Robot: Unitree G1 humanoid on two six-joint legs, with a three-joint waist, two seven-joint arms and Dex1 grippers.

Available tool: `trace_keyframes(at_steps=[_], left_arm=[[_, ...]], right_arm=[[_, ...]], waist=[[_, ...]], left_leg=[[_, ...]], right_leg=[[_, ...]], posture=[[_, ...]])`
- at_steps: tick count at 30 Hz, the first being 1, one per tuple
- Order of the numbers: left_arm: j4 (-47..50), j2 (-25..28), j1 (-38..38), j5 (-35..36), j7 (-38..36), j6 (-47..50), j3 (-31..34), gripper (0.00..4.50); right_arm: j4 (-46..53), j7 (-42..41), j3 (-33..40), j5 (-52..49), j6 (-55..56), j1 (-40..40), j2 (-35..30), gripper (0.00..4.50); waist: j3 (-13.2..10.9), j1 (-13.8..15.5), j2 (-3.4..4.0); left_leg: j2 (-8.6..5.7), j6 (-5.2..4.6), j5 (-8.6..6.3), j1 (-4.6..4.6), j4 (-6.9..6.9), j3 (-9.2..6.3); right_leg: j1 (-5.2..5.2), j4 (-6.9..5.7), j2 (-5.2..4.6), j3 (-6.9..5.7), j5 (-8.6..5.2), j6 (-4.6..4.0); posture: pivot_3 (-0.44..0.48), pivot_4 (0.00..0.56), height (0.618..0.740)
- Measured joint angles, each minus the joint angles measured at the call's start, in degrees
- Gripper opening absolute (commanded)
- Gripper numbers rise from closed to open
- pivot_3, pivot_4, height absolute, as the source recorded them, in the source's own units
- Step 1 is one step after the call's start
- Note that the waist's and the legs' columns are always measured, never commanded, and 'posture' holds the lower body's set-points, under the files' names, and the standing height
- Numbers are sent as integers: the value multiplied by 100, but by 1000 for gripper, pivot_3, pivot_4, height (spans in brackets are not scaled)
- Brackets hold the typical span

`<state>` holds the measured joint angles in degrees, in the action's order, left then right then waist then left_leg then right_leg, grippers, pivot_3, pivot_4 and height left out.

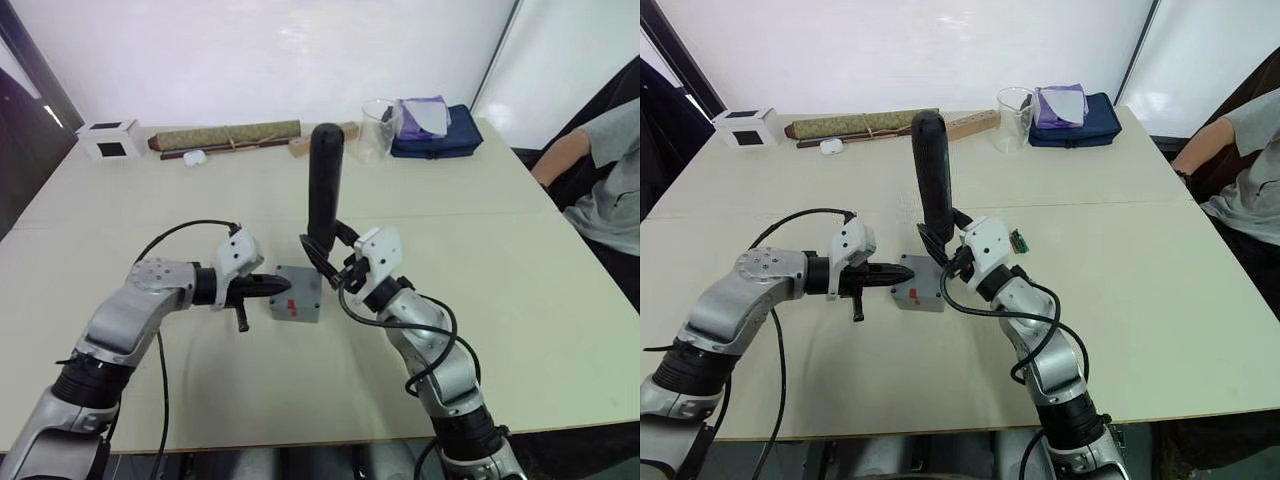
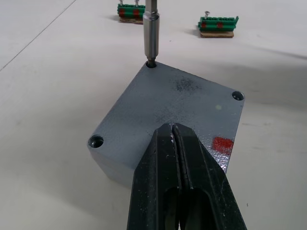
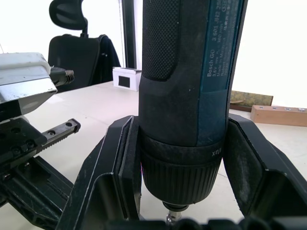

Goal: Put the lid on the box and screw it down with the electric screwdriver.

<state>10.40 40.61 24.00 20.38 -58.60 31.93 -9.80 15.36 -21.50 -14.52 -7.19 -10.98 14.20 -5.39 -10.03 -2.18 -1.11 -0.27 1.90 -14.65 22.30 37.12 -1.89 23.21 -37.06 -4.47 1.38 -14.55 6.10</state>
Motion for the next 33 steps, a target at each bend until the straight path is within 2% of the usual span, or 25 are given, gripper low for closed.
trace_keyframes(at_steps=[6, 9, 18, 33], left_arm=[[-2, 39, -78, -118, -16, -103, -60, 0], [-3, 40, -123, -124, -16, -93, -68, 0], [-22, 12, -132, -190, 10, -105, -149, 0], [46, -1, -186, -192, 38, -87, -171, 0]], right_arm=[[12, -2, -102, 70, -116, -18, -71, 2176], [18, 25, -123, 102, -228, -18, -74, 2176], [14, 161, -135, 173, -682, 163, -94, 2176], [17, 136, -122, 168, -714, 147, -103, 2176]], waist=[[74, -3, -2], [81, -3, -5], [157, 12, -14], [191, 32, -16]], left_leg=[[1, -6, -4, -37, -12, 1], [5, -15, -12, -94, -24, 2], [7, -17, -13, -95, -28, -9], [15, -17, -14, -103, -75, -18]], right_leg=[[-31, 2, 0, -1, -20, -22], [-83, 10, -3, -1, -48, -28], [-84, 11, -8, -1, -56, -31], [-93, 64, -14, -2, -65, -44]], posture=[[0, 150, 740], [0, 150, 740], [0, 150, 740], [0, 150, 740]])
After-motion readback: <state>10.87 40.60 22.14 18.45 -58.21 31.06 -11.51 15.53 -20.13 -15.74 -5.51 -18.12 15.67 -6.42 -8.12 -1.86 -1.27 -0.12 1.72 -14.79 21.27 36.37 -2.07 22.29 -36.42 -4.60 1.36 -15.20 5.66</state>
